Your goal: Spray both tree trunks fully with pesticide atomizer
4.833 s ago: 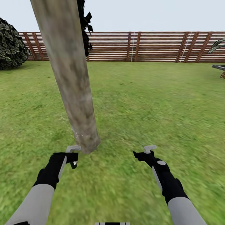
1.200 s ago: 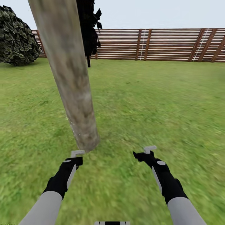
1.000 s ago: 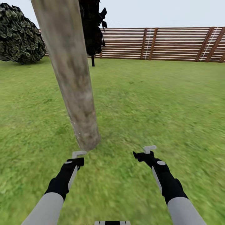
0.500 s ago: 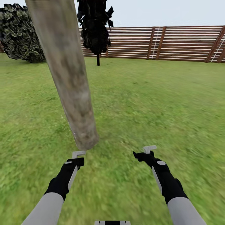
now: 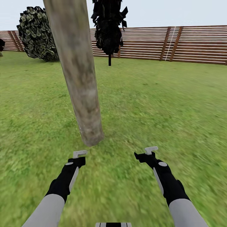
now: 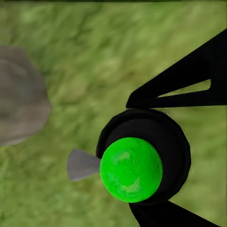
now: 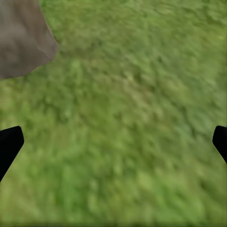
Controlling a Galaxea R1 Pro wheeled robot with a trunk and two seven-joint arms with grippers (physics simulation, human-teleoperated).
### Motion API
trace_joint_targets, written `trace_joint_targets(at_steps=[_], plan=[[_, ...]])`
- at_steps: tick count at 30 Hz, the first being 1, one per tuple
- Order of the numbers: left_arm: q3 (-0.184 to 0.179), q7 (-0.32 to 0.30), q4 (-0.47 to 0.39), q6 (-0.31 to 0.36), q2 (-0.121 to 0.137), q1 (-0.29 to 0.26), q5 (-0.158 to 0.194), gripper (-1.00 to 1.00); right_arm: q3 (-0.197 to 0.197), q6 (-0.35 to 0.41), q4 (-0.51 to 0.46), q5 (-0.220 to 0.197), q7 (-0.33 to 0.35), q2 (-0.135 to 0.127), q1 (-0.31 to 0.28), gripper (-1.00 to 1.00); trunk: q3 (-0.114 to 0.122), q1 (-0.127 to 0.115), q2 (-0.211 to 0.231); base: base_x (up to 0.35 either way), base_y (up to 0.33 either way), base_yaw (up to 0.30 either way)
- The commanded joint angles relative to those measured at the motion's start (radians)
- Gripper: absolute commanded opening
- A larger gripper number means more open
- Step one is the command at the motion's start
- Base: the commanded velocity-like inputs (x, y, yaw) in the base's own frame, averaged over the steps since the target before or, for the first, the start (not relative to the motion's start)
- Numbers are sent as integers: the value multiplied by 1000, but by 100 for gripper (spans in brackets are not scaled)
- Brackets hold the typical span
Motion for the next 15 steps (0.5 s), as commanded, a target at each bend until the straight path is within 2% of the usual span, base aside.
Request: trace_joint_targets(at_steps=[1,3,6,9,13,15], plan=[[-1,-3,-3,-1,0,-1,0,-100,0,0,0,0,0,0,0,100,0,0,0,-8,-10,10],[-5,-12,-12,31,-2,-14,0,-100,0,0,-1,0,0,0,0,100,0,0,0,-2,-2,3],[-8,-25,-87,194,-8,-48,1,-100,-1,0,-2,0,0,0,0,100,0,0,0,0,0,0],[-20,-139,-195,369,-8,-97,4,-100,-1,0,-3,0,0,0,0,100,0,0,0,0,0,0],[-22,-169,-280,542,-6,-166,0,-100,-2,0,-3,0,0,-1,0,100,0,0,0,0,0,0],[-23,-169,-301,585,-4,-189,-3,-100,-2,0,-3,0,0,0,0,100,0,0,0,0,0,0]])
